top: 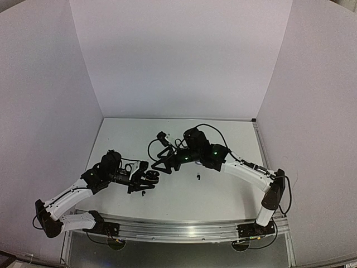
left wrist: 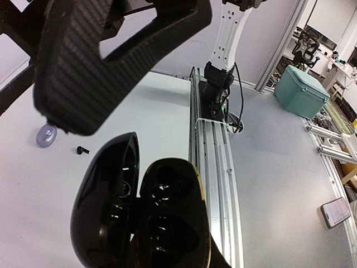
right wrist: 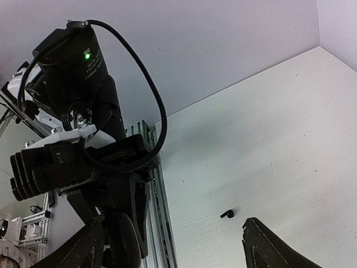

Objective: Insert the wireless bluetooth earbuds into the charging case
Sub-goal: Open the charging case, then pass from the left arm to the right, then pass from the right arm to the left, then pick up the right earbud from the center of the board, then insert the right earbud into the right side groove of the charging case.

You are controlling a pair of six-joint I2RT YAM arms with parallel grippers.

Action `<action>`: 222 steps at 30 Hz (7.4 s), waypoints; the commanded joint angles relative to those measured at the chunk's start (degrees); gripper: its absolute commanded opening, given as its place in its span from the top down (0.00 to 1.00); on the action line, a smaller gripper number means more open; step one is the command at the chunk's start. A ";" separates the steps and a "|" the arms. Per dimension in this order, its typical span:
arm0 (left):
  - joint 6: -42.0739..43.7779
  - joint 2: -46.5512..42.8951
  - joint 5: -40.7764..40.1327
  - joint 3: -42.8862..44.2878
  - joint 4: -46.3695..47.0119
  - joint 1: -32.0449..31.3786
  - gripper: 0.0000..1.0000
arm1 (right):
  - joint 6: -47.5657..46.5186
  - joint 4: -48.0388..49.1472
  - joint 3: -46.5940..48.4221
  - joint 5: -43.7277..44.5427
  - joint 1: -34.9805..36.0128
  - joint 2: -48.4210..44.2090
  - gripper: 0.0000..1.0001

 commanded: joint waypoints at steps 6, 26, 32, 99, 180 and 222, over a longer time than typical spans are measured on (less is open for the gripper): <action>-3.04 0.38 0.51 1.15 3.00 0.72 1.00 | -0.10 0.65 -0.25 -5.38 -0.08 -0.07 0.17; -0.29 0.12 0.63 1.47 2.83 0.95 1.00 | 2.60 0.58 -0.73 -12.36 -0.09 3.73 0.61; -0.35 0.21 0.59 1.44 2.97 1.04 1.00 | 2.98 0.65 -0.11 -14.60 -0.08 4.15 0.82; 12.91 -2.48 -1.66 -0.40 3.73 1.20 1.00 | -3.27 2.62 -1.55 -3.63 2.54 -0.19 0.72; -7.66 -5.42 -13.86 -28.95 39.61 1.21 1.00 | 22.01 -40.58 3.55 37.30 -11.25 28.51 0.72; -3.84 -7.84 -14.12 -29.25 39.41 1.12 1.00 | 6.21 -1.47 -5.87 22.51 3.61 -3.38 1.00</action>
